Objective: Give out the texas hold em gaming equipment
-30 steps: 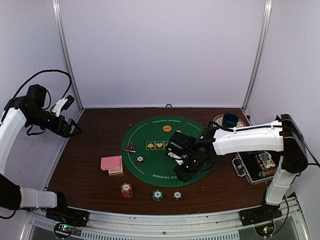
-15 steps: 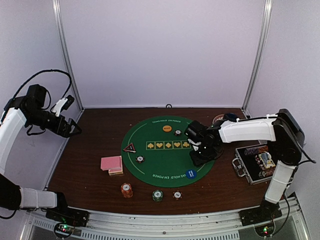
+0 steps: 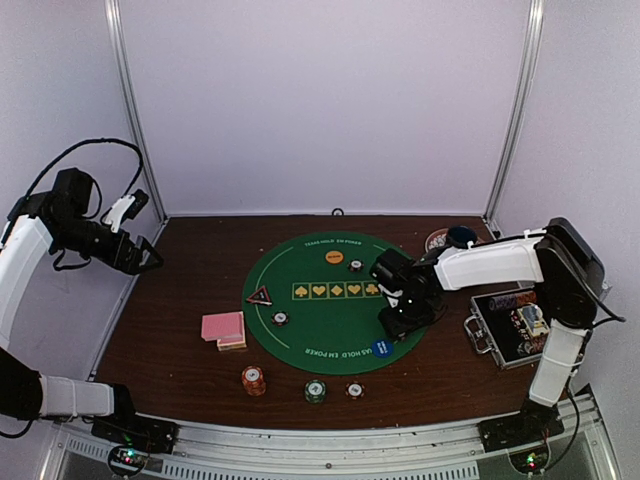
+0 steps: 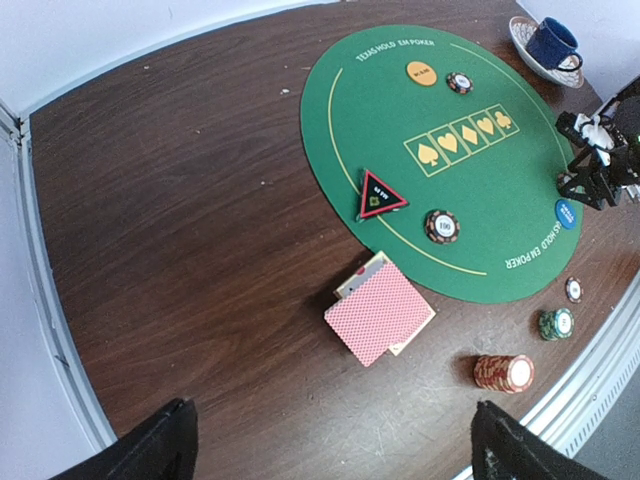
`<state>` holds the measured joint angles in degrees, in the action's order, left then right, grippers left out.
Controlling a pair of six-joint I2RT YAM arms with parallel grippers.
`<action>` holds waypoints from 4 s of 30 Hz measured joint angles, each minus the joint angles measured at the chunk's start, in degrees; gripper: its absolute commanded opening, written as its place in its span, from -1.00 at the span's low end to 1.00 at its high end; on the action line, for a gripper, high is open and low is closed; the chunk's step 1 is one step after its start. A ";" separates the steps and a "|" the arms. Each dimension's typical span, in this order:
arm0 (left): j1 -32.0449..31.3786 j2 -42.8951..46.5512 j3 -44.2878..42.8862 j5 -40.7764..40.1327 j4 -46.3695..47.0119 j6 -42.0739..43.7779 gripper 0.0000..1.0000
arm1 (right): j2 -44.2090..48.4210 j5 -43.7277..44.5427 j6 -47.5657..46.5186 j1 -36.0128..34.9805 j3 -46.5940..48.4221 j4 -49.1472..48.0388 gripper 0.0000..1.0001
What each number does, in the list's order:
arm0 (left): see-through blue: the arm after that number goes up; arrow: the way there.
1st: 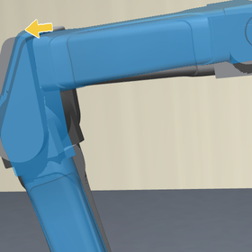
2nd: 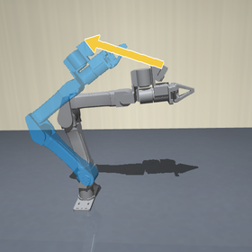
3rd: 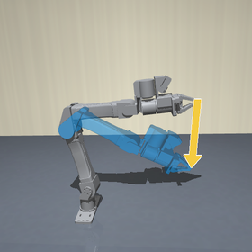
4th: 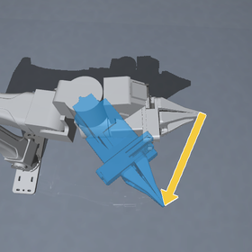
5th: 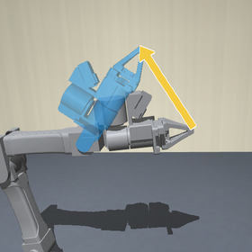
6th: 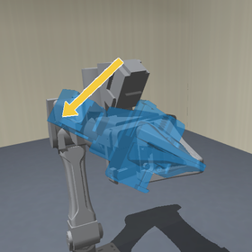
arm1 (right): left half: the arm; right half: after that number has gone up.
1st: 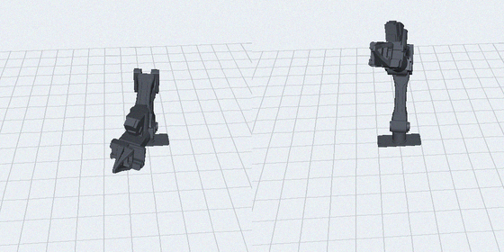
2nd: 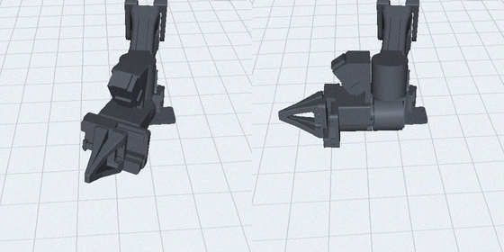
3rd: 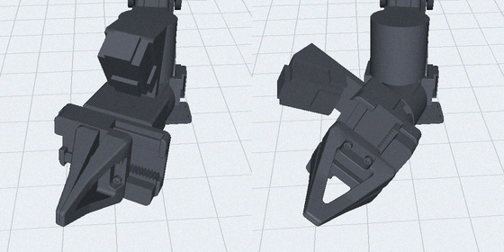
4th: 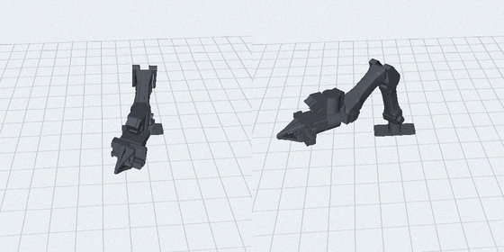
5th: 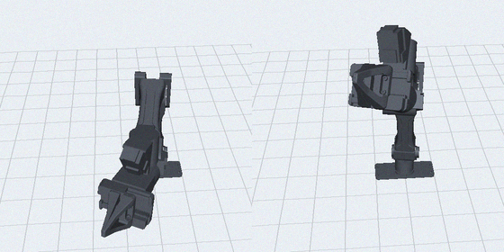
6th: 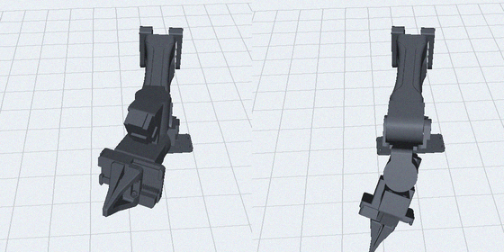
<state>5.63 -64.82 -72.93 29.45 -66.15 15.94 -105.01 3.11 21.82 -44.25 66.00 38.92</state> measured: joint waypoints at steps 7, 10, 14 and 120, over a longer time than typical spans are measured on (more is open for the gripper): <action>0.00 -0.02 -0.85 0.15 0.00 -0.02 0.95 | 0.68 0.66 0.28 0.31 0.13 1.27 0.44; 0.00 -0.02 -0.90 0.15 -0.02 -0.02 0.95 | 2.14 1.14 -0.24 -0.33 0.96 3.02 0.44; 0.00 -0.07 -0.92 0.13 -0.02 0.00 0.95 | 5.22 2.05 -1.33 -3.89 5.22 5.51 0.55; 0.00 0.24 -1.14 -0.07 -0.22 0.00 0.95 | -28.87 -1.18 -10.88 8.83 47.95 6.84 -0.29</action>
<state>5.63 -64.58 -74.06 29.39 -66.37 15.94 -133.88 1.93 10.94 -35.42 113.95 45.76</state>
